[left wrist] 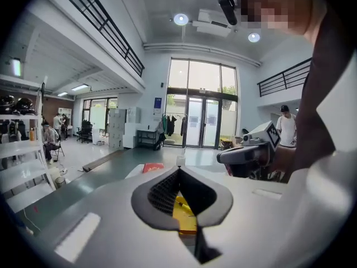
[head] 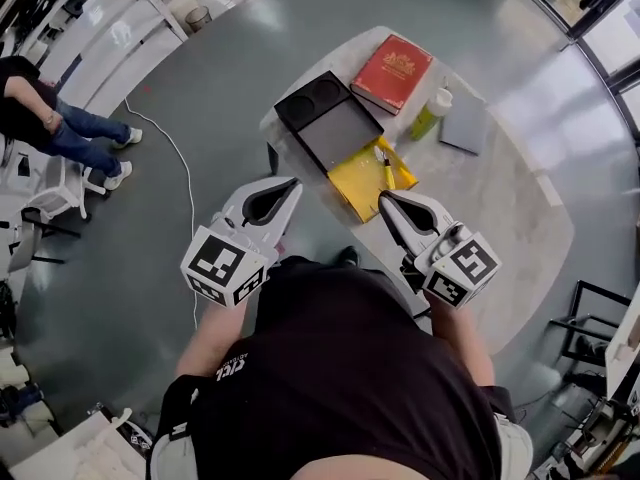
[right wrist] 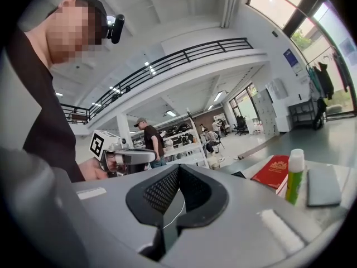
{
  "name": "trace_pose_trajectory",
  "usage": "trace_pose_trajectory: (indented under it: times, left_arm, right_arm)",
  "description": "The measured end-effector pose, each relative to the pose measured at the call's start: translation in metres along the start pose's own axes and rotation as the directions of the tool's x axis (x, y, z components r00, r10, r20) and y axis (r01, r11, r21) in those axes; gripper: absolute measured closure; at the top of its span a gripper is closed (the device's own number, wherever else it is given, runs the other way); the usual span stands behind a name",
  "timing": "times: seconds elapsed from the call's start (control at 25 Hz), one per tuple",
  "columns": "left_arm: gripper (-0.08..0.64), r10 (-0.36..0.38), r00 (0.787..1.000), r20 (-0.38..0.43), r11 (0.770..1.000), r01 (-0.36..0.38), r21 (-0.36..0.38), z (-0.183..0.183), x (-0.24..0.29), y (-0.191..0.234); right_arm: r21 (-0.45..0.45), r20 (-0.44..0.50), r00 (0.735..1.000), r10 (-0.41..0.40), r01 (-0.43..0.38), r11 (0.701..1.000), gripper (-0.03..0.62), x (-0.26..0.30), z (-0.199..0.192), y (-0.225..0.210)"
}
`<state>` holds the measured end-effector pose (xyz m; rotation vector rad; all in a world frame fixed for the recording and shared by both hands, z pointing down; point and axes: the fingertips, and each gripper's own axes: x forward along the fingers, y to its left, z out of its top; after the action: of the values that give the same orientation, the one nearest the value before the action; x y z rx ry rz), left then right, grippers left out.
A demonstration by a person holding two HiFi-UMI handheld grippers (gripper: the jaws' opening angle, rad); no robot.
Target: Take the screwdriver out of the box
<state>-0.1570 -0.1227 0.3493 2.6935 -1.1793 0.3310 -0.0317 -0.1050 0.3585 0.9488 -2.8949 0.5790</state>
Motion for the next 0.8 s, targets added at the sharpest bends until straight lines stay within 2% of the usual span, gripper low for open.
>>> trace_pose_trajectory:
  times: [0.16,0.24,0.44,0.68,0.8]
  left_arm:
    - [0.557,-0.054,0.998,-0.034,0.996,0.057,0.073,0.002,0.030,0.000]
    - [0.557,-0.105,0.993,-0.058,0.990,0.110,0.091,-0.002,0.047,-0.001]
    - [0.557,-0.255,0.961,-0.108,0.957,0.266,0.112,-0.003,0.090,0.012]
    - [0.557,-0.394,0.907,-0.147,0.879,0.418,0.229,0.010,0.134,0.027]
    - [0.557,-0.470,0.866,-0.171,0.824,0.500,0.266,0.011,0.147,0.029]
  right_arm:
    - [0.022,0.012,0.998,-0.059,0.058,0.998,0.577,-0.009,0.000,-0.023]
    - [0.043,0.027,0.995,-0.095,0.094,0.995,0.577,-0.010,0.001,-0.033]
    - [0.067,0.042,0.970,-0.238,0.234,0.970,0.577,-0.001,0.007,-0.055]
    - [0.124,0.041,0.927,-0.372,0.365,0.923,0.577,0.017,0.004,-0.072]
    - [0.144,0.056,0.894,-0.444,0.433,0.890,0.577,0.024,0.005,-0.070]
